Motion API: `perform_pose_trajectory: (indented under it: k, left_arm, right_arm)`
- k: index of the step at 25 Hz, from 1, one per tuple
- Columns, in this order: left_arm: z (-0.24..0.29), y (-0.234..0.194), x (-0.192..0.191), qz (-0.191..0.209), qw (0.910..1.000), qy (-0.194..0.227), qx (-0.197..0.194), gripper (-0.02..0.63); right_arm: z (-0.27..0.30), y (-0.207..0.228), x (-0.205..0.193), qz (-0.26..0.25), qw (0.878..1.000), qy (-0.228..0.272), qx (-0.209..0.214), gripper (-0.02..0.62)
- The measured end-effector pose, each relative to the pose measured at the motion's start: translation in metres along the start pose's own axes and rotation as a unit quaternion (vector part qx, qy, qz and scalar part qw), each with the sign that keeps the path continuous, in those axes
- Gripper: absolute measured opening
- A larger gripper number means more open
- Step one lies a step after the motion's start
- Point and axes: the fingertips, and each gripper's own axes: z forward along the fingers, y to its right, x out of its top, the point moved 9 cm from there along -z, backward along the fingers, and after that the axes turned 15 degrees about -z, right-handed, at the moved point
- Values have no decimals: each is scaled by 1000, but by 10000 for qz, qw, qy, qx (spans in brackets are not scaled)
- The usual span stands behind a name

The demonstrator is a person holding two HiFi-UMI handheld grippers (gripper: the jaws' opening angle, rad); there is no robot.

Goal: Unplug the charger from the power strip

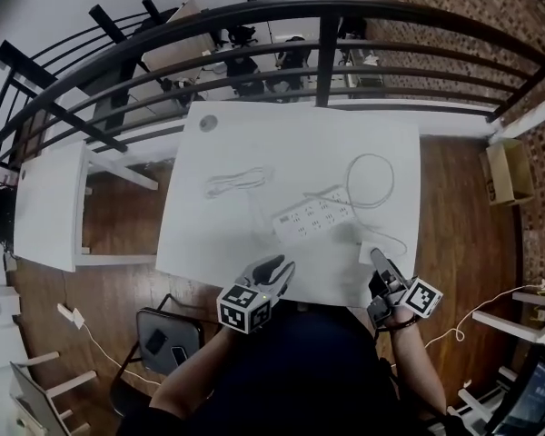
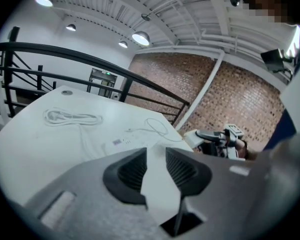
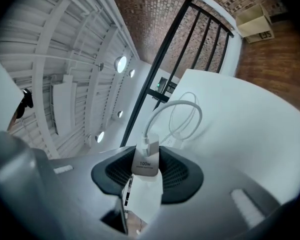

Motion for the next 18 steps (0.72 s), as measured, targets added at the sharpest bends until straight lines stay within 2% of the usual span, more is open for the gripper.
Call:
perform_pose_trajectory:
  k: [4, 6, 13, 18]
  left_arm:
    - [3, -1, -8, -19, 9999, -147, 13, 121]
    - [4, -1, -11, -41, 9998, -175, 28, 121]
    - [1, -2, -19, -106, 9996, -241, 80, 121]
    - [-5, -10, -20, -158, 9996, -209, 91, 121]
  right_arm:
    - [-1, 12, -18, 165, 9990, -292, -285, 144]
    - [-5, 19, -26, 234, 9956, -568, -712, 144]
    - [0, 22, -38, -537, 9793, -1428, -1330, 144]
    - [4, 21, -44, -588, 9737, -1627, -1480, 146]
